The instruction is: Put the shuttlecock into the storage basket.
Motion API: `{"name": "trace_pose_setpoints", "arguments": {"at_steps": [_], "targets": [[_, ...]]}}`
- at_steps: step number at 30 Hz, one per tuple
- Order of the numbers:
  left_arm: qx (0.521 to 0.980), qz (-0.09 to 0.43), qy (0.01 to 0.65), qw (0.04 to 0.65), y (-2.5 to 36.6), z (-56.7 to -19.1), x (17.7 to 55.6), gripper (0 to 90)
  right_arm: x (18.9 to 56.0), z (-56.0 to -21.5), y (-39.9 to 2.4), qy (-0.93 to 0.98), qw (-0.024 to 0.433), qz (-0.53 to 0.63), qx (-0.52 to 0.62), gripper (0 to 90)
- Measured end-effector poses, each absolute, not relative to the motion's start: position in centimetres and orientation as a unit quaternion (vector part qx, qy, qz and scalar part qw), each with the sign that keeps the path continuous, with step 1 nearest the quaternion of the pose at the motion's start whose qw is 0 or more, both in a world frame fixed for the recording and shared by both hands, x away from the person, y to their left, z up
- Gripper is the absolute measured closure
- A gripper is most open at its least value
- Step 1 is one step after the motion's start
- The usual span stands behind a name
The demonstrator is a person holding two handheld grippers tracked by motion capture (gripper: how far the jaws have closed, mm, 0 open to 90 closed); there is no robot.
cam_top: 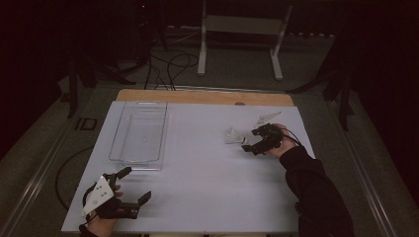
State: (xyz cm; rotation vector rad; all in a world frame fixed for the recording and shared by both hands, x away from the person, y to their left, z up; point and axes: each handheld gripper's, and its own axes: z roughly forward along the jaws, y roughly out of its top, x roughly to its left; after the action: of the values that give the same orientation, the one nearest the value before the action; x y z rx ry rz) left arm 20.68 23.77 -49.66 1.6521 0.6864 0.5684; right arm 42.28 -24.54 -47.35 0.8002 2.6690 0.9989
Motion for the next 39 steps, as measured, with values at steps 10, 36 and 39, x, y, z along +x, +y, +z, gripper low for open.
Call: {"name": "trace_pose_setpoints", "arguments": {"at_steps": [10, 36, 39], "targets": [[0.71, 0.242, 0.297, 0.591, 23.8, -49.7, 20.7, 0.0, 43.3, -48.0, -23.9, 0.921, 0.102, 0.29, 0.239, 26.9], [0.708, 0.239, 0.298, 0.594, 23.7, -49.8, 20.7, 0.0, 46.2, -48.5, -21.7, 0.956, 0.079, 0.176, 0.221, 48.4], [0.709, 0.238, 0.297, 0.594, 23.7, -49.8, 20.7, 0.0, 46.5, -48.7, -21.5, 0.961, 0.083, 0.161, 0.208, 51.6]]}}
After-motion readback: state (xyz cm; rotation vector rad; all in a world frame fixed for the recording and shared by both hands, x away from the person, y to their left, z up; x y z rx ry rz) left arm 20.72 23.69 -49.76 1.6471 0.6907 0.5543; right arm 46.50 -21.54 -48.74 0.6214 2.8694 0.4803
